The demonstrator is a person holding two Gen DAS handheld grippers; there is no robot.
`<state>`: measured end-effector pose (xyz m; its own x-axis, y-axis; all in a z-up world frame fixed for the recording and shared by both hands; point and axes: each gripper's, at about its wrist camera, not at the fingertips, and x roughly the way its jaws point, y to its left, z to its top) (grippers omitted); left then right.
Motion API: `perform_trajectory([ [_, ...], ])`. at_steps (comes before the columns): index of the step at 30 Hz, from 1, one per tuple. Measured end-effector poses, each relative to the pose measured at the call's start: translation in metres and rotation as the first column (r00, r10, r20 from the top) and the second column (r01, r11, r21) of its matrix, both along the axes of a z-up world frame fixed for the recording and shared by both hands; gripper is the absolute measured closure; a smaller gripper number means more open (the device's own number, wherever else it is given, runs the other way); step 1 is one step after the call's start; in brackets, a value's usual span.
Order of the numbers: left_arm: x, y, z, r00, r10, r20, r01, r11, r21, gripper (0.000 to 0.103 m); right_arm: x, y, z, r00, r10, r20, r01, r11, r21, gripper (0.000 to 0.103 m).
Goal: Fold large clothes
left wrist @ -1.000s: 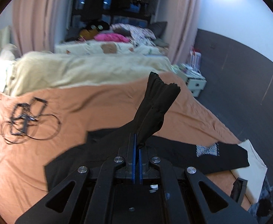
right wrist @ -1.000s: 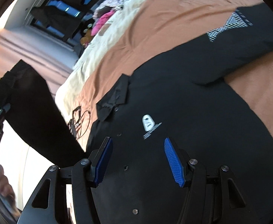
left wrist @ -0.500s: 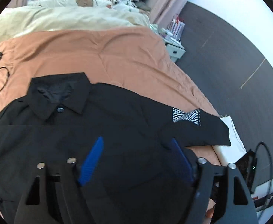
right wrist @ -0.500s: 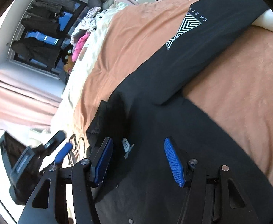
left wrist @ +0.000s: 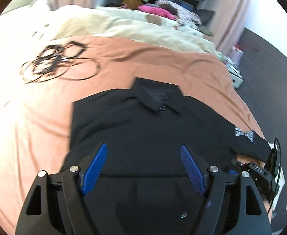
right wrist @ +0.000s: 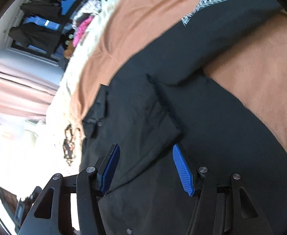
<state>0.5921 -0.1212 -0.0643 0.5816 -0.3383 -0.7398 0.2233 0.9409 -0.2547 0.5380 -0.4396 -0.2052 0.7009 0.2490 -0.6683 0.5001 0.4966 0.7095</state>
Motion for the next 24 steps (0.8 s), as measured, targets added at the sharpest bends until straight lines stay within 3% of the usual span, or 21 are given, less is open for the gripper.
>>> perform_trajectory([
  [5, -0.027, 0.042, -0.023, 0.995, 0.101, -0.025, -0.102, 0.994, -0.049, 0.025, 0.01, -0.003, -0.012, 1.0, 0.02, -0.02, -0.02, 1.0, 0.008, 0.056],
  [8, -0.038, 0.054, -0.034, 0.991, 0.135, -0.018, -0.136, 0.989, -0.054, 0.025, 0.013, -0.006, -0.018, 0.999, 0.036, -0.022, -0.036, 0.999, -0.009, 0.072],
  [9, -0.039, 0.057, -0.04, 0.99, 0.142, -0.016, -0.143, 0.988, -0.054, 0.029, 0.012, -0.008, -0.019, 0.999, 0.038, -0.022, -0.039, 0.999, -0.024, 0.081],
  [11, -0.038, 0.064, -0.051, 0.988, 0.154, -0.009, -0.155, 0.986, -0.06, 0.035, 0.015, -0.01, -0.02, 0.999, 0.046, -0.021, -0.048, 0.997, -0.068, 0.087],
  [14, -0.029, 0.076, -0.066, 0.982, 0.18, -0.049, -0.183, 0.981, -0.058, 0.048, 0.02, -0.012, -0.024, 0.998, 0.055, -0.006, -0.055, 0.994, -0.098, 0.089],
  [18, -0.02, 0.085, -0.08, 0.974, 0.216, -0.073, -0.22, 0.974, -0.05, 0.049, 0.032, -0.012, -0.025, 0.997, 0.062, -0.038, -0.067, 0.987, -0.147, 0.089],
  [20, -0.021, 0.087, -0.083, 0.975, 0.21, -0.079, -0.215, 0.974, -0.069, 0.049, 0.031, -0.011, -0.021, 0.996, 0.067, -0.052, -0.075, 0.983, -0.167, 0.084],
  [22, -0.021, 0.084, -0.082, 0.976, 0.204, -0.072, -0.208, 0.977, -0.056, 0.049, 0.023, -0.014, -0.014, 0.997, 0.064, -0.05, -0.071, 0.983, -0.169, 0.06],
  [23, -0.021, 0.083, -0.08, 0.977, 0.201, -0.064, -0.204, 0.978, -0.045, 0.049, 0.018, -0.016, -0.01, 0.998, 0.057, -0.041, -0.063, 0.983, -0.173, 0.043],
  [24, -0.022, 0.084, -0.078, 0.978, 0.199, -0.058, -0.202, 0.978, -0.044, 0.049, 0.009, -0.019, -0.003, 0.999, 0.038, -0.023, -0.042, 0.982, -0.184, 0.037],
])
